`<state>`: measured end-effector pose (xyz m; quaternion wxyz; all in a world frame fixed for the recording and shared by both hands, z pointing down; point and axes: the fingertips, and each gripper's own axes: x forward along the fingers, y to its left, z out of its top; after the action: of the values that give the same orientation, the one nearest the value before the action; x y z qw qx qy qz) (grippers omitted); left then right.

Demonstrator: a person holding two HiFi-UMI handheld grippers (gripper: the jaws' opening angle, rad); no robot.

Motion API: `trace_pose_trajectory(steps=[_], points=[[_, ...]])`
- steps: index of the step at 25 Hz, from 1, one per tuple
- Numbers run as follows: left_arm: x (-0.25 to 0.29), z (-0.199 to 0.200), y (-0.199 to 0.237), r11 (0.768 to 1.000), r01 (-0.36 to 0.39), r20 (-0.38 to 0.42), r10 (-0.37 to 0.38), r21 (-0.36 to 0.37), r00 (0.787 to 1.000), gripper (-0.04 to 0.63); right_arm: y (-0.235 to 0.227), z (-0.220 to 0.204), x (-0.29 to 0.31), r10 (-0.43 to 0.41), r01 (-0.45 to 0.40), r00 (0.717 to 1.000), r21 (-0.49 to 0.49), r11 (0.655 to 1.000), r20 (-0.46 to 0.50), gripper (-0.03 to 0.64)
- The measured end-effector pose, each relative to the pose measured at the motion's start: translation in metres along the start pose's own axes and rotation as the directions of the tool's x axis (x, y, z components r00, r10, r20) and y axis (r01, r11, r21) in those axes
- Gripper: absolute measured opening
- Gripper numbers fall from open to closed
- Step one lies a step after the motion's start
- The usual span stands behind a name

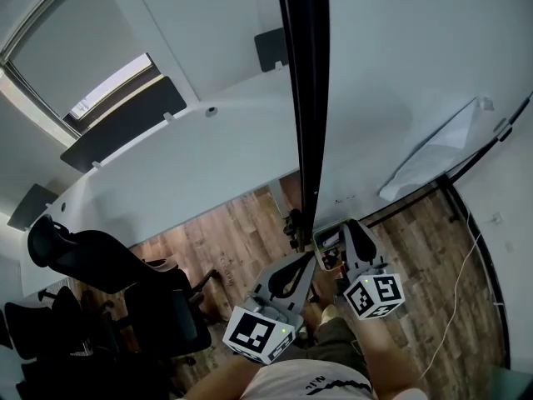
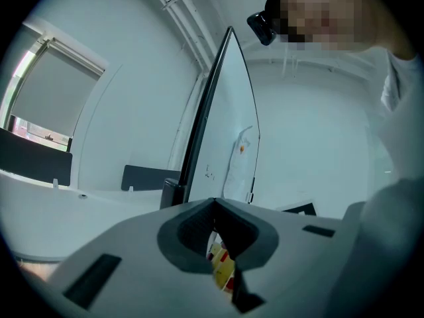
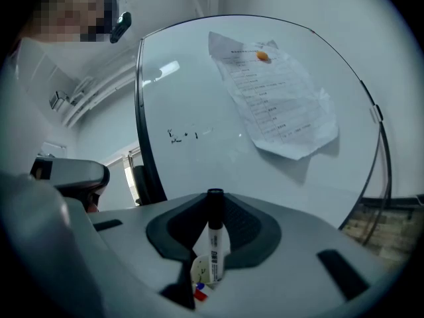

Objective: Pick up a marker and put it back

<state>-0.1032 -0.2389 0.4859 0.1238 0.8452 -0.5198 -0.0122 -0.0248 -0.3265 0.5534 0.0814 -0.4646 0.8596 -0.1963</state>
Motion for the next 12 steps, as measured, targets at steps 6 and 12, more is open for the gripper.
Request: trace_pose_trajectory(steps=[6,12], points=[[0.000,-0.015,0.000,1.000,0.025,-0.009,-0.025,-0.010,1.000,0.011,-0.010,-0.031,-0.005,-0.024,0.022,0.998,-0.035,0.999,-0.051,0.074],[0.005,-0.020,-0.007,0.998,0.056,-0.031,-0.056,-0.020,0.998,0.011,-0.026,-0.040,-0.016,-0.064,0.060,0.993,-0.042,0.997,-0.102,0.108]])
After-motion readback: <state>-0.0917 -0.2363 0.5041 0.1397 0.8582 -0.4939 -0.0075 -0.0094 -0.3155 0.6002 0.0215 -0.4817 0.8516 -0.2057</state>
